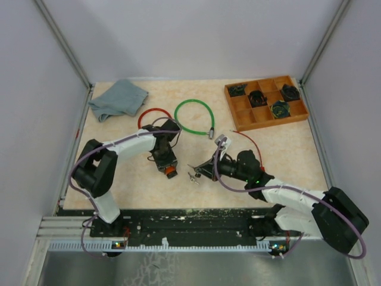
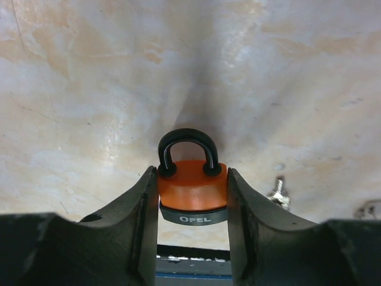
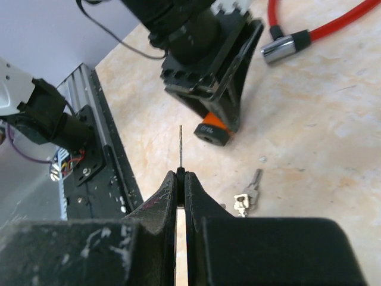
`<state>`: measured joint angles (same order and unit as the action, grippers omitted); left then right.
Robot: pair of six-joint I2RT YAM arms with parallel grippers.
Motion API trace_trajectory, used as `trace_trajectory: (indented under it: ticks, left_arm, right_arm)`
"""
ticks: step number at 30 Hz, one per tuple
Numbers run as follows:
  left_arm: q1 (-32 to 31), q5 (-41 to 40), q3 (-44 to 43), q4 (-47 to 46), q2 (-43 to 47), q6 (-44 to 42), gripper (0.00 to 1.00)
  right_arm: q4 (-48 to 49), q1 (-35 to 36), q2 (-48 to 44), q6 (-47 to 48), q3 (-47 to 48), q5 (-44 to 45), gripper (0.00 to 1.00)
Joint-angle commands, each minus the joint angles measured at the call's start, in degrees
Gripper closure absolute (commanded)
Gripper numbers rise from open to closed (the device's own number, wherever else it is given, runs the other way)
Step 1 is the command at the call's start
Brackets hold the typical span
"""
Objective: Unlock with the key
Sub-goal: Pick up the lock from the center of the board, then unlock the lock.
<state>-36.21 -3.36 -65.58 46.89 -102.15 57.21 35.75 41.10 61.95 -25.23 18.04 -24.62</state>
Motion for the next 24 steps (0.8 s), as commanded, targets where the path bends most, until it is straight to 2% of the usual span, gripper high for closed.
trace_trajectory:
  ticks: [1,9,14,18,24]
  left_arm:
    - [0.4,2.1,-1.2,-1.8,6.3,0.9,1.00]
    - [0.4,-4.3,-10.1,6.7,9.2,2.7,1.00]
    - [0.3,-8.4,-16.0,13.3,9.6,3.9,1.00]
    - [0.3,-8.7,-17.4,14.5,10.2,4.0,1.00]
    - [-0.5,-10.0,-18.5,15.8,10.9,4.2,1.00]
  right_arm:
    - [1.6,4.1,1.6,0.8,4.6,3.6,1.00]
    - [9.3,8.1,5.9,-4.1,3.6,9.5,1.00]
    - [19.9,9.8,11.2,-10.2,2.4,13.1,1.00]
    - [28.5,10.2,17.2,-14.5,2.7,14.6,1.00]
    - [34.7,10.2,23.3,-17.9,3.5,16.8,1.00]
